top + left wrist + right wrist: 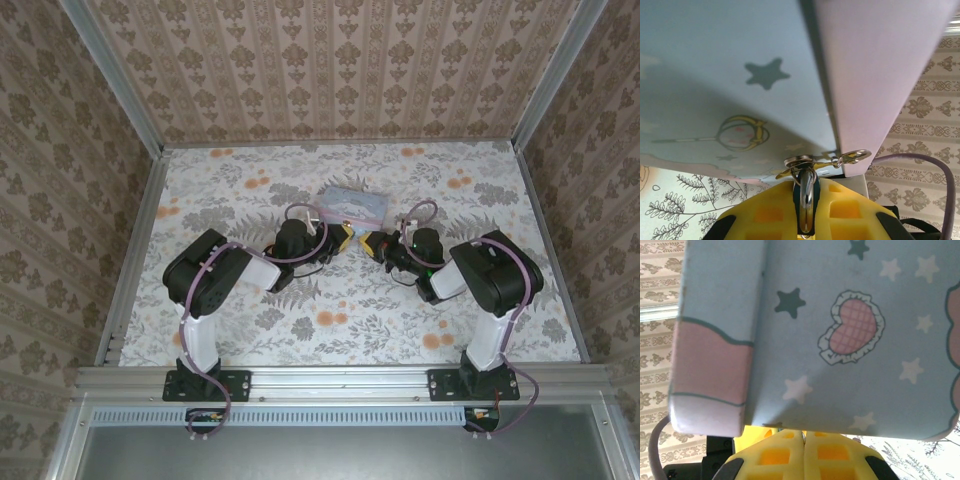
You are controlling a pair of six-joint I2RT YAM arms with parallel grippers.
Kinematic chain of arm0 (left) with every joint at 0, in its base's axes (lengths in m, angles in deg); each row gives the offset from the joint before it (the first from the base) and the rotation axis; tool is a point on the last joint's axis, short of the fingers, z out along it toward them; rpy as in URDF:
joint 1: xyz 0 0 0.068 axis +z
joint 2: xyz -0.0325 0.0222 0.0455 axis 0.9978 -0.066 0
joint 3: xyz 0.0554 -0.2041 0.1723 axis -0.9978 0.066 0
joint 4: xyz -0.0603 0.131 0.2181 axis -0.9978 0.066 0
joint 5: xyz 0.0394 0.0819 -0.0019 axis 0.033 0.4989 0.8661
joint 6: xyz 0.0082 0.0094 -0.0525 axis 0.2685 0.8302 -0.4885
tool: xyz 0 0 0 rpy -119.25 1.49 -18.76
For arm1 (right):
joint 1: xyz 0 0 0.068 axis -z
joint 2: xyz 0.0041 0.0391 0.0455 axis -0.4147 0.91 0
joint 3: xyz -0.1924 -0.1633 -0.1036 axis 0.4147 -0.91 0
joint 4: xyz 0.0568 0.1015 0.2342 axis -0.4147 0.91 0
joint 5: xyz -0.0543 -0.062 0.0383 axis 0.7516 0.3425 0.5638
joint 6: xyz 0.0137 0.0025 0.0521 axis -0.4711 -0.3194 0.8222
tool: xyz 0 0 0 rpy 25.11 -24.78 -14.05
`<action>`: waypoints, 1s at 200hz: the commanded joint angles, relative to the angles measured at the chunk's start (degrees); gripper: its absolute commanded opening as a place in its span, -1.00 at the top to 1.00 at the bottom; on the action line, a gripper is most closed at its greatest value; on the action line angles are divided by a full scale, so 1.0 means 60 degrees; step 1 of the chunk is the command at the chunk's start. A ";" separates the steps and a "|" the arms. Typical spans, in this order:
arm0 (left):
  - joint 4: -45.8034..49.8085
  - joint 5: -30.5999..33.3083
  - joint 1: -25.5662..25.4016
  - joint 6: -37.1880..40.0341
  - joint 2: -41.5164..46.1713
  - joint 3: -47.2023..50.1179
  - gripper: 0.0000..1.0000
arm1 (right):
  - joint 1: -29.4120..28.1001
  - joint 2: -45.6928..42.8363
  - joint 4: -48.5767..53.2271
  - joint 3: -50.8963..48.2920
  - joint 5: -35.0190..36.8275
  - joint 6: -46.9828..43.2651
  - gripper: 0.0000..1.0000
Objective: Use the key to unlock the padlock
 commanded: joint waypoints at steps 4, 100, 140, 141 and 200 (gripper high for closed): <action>-0.0628 -0.1380 -0.0363 0.0453 0.0313 0.0033 1.00 | 0.0050 -0.0089 -0.0353 0.0390 -0.0104 0.0039 1.00; -0.0103 -0.1604 -0.0367 0.0917 0.0473 -0.0215 1.00 | -0.0217 -0.2500 0.5005 0.1191 0.0197 -0.3601 1.00; -0.0360 -0.1512 -0.0403 0.0702 0.0472 -0.0212 1.00 | -0.0240 -0.1219 0.1764 0.0785 0.0014 -0.1231 1.00; -0.0357 -0.1508 -0.0396 0.0698 0.0474 -0.0214 1.00 | -0.0235 -0.1181 0.1707 0.0773 0.0015 -0.1170 1.00; -0.1325 -0.1449 -0.0550 -0.0201 0.0220 -0.0228 1.00 | -0.0246 -0.0065 -0.0713 0.0627 0.0396 0.1425 1.00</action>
